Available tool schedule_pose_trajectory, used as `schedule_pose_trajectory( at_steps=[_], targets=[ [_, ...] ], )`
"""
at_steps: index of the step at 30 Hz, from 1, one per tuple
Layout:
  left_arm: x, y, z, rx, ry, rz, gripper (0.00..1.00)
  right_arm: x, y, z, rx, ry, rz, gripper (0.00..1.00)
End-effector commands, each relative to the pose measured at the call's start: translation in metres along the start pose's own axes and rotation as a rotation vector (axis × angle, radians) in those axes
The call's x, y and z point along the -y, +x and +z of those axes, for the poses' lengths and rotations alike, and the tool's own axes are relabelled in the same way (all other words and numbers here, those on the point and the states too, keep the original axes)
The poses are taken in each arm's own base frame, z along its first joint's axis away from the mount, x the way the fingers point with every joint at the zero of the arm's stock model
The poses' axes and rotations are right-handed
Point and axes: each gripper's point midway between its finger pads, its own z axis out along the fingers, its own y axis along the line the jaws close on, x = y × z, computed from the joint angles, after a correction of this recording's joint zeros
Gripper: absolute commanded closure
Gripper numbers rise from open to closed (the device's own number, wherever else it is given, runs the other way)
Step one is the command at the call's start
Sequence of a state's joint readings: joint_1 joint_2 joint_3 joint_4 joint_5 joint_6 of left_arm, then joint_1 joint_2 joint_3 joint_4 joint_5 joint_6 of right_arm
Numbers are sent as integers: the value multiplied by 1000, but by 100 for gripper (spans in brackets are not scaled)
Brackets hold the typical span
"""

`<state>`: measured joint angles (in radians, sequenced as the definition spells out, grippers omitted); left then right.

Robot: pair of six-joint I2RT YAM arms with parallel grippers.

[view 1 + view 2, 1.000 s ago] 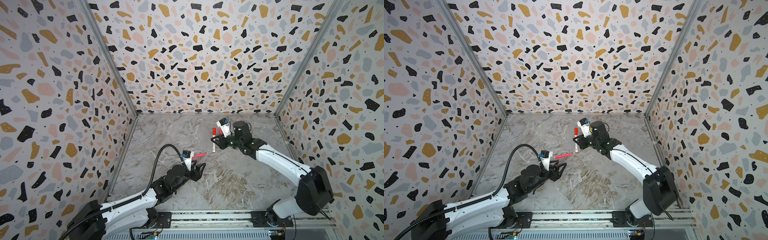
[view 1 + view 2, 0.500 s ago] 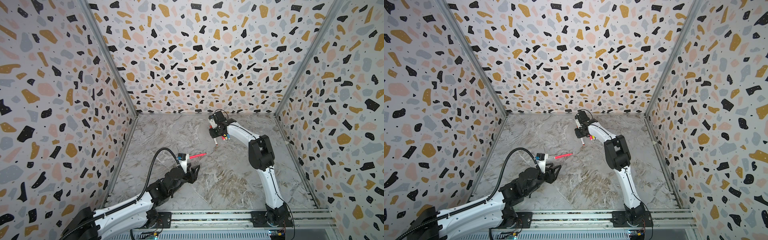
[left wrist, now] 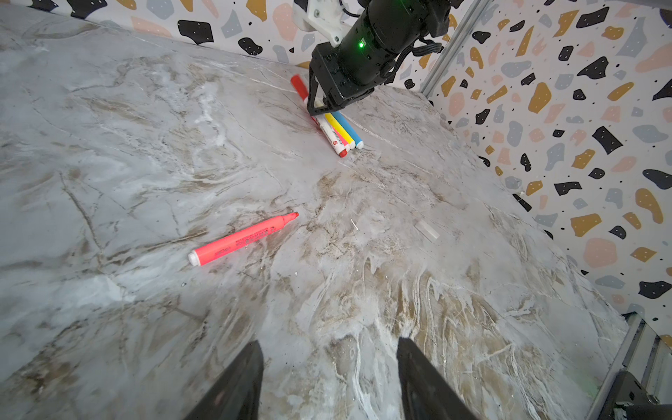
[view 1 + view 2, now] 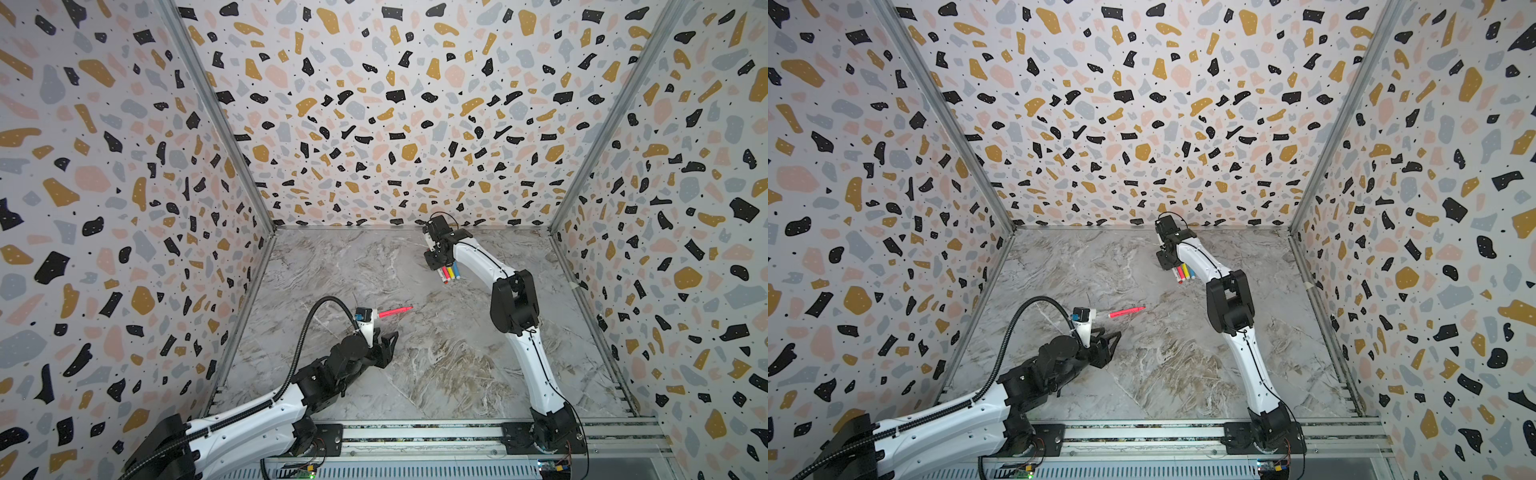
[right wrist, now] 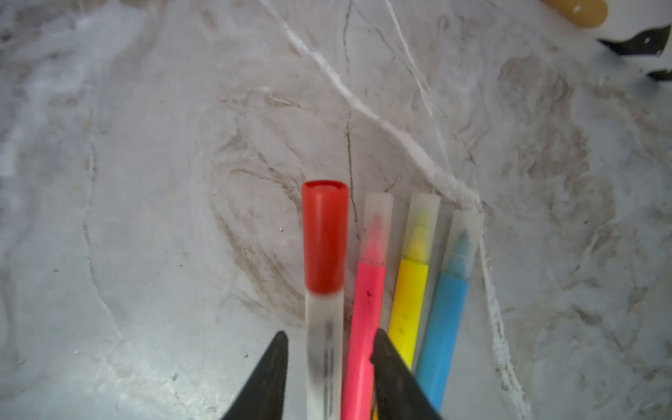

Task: Insert the pens into the pen caps
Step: 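Open right gripper beside the markers while left gripper lowers toward pink highlighter, then close left gripper on the pink highlighter while right gripper draws back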

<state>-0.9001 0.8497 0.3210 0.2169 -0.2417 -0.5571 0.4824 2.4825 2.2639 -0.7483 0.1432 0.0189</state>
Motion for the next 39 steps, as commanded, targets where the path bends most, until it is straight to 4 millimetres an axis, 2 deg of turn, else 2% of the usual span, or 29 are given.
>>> schedule_pose_trajectory(
  at_steps=[1, 3, 9, 13, 16, 20, 23, 27, 32, 35, 39],
  targets=[
    [9, -15, -1, 39, 18, 11, 41, 8, -8, -25, 24, 20, 1, 50],
    [8, -17, -1, 41, 11, 17, 41, 7, -11, -35, 47, 19, 2, 50],
    [5, -25, 1, 47, -35, 50, 40, 0, -16, -83, 133, 14, 7, 50],
    [13, -31, 14, 3, -49, 96, 40, -9, -5, -119, 206, -28, 25, 50],
    [8, -28, 39, -98, -83, 120, 39, -24, 12, -149, 275, -145, 40, 46],
    [-11, -20, 75, -260, -136, 125, 41, -45, 45, -191, 401, -318, 36, 39],
    [-19, -23, 95, -295, -153, 140, 41, -58, 73, -210, 447, -425, 55, 34],
    [-36, -22, 120, -343, -180, 144, 42, -71, 113, -212, 431, -517, 84, 32],
    [-53, -22, 138, -377, -193, 131, 45, -83, 152, -207, 406, -586, 97, 29],
    [-64, -14, 144, -419, -222, 145, 45, -87, 163, -213, 427, -617, 97, 27],
    [-72, -3, 151, -470, -232, 156, 46, -91, 169, -221, 456, -653, 102, 24]
  ],
)
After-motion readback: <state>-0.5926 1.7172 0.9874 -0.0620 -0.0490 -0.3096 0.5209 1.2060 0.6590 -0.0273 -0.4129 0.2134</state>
